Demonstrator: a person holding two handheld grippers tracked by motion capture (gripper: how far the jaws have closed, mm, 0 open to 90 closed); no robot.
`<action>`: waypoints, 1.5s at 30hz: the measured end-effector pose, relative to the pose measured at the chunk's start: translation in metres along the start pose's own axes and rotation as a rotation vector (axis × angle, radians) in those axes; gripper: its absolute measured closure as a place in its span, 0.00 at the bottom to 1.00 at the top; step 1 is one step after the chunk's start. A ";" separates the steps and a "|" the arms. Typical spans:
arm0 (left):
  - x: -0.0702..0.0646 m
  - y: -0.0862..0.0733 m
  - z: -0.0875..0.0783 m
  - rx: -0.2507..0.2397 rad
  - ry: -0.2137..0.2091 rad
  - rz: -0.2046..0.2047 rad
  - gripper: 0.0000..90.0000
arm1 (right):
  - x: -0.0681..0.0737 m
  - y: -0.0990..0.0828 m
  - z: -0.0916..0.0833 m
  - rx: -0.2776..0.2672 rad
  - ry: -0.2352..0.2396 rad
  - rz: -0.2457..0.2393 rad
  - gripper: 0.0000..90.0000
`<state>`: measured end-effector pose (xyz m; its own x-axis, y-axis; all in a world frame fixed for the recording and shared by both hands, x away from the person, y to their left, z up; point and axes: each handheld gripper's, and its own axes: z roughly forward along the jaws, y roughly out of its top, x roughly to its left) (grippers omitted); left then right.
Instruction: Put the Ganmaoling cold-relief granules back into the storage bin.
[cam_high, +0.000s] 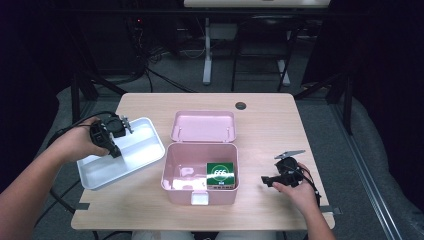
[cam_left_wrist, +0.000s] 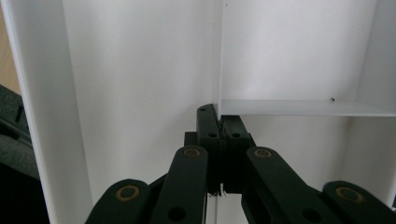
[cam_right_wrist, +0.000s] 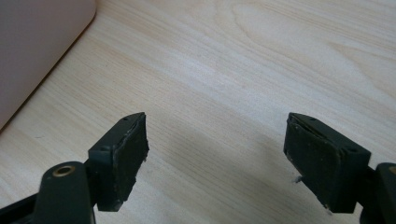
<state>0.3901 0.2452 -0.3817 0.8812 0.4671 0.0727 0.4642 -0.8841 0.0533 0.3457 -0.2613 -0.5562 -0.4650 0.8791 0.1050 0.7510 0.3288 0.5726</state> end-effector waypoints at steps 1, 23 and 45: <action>-0.001 0.003 0.000 -0.001 0.001 0.009 0.99 | 0.000 0.000 0.000 -0.001 0.000 -0.002 0.24; -0.058 0.109 0.011 -0.033 -0.014 0.272 0.99 | 0.001 0.000 0.003 0.004 0.002 -0.011 0.24; -0.105 0.169 0.025 -0.079 -0.011 0.461 0.99 | 0.002 -0.001 0.006 0.012 0.006 -0.021 0.24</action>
<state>0.3783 0.0469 -0.4055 0.9951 0.0254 0.0958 0.0164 -0.9955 0.0935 0.3469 -0.2579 -0.5619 -0.4837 0.8698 0.0977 0.7465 0.3517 0.5648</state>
